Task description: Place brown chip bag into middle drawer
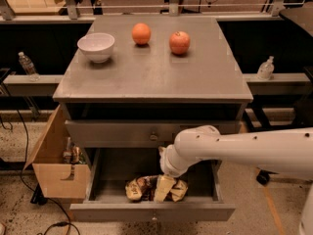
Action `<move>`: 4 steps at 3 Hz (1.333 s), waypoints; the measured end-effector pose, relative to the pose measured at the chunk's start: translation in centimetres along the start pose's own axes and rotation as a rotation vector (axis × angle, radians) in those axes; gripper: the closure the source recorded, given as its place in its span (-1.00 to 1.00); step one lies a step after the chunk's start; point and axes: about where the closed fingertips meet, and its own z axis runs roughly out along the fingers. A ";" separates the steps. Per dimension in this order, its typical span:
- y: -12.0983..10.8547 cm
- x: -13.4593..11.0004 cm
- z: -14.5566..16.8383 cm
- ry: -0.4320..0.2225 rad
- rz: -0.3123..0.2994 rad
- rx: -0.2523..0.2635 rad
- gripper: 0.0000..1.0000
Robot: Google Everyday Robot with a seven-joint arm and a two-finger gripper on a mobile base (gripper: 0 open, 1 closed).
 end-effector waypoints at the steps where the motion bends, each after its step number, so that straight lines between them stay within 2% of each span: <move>1: 1.5 1.0 -2.3 0.014 0.036 -0.002 -1.00; 2: 3.0 2.0 -4.1 0.039 0.066 -0.020 -1.00; 3: 3.9 2.9 -5.9 0.061 0.085 -0.013 -1.00; 4: 4.2 4.1 -8.3 0.090 0.106 0.023 -1.00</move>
Offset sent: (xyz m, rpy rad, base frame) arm -0.0609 -0.0490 0.0369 -0.0504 0.0927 -0.0823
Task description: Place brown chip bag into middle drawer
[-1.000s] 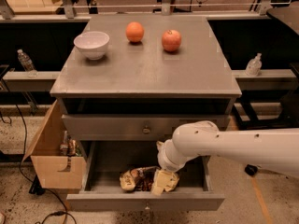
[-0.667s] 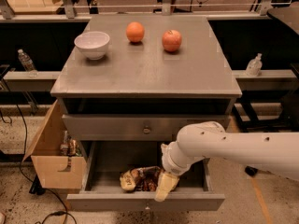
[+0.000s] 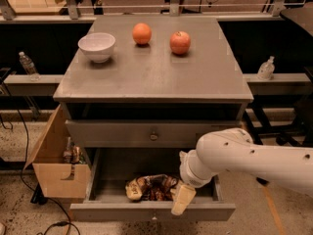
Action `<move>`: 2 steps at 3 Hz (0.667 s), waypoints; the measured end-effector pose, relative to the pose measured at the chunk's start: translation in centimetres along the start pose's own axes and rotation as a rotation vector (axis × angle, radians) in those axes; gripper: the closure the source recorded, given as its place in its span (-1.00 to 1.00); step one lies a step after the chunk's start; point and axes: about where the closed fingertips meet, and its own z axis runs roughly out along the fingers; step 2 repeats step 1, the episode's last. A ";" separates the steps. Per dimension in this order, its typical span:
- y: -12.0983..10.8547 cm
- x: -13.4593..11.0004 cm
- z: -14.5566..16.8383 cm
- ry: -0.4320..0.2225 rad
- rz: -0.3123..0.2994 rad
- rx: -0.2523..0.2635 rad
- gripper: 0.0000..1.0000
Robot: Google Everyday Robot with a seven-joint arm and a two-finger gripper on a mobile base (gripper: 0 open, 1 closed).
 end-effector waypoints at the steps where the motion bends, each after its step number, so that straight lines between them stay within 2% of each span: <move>1: 0.0 0.0 0.0 0.000 0.000 0.000 -1.00; 2: 0.0 0.0 0.0 0.000 0.000 0.000 -1.00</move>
Offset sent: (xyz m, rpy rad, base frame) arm 0.0000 0.0000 0.0000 0.0000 0.0000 0.0000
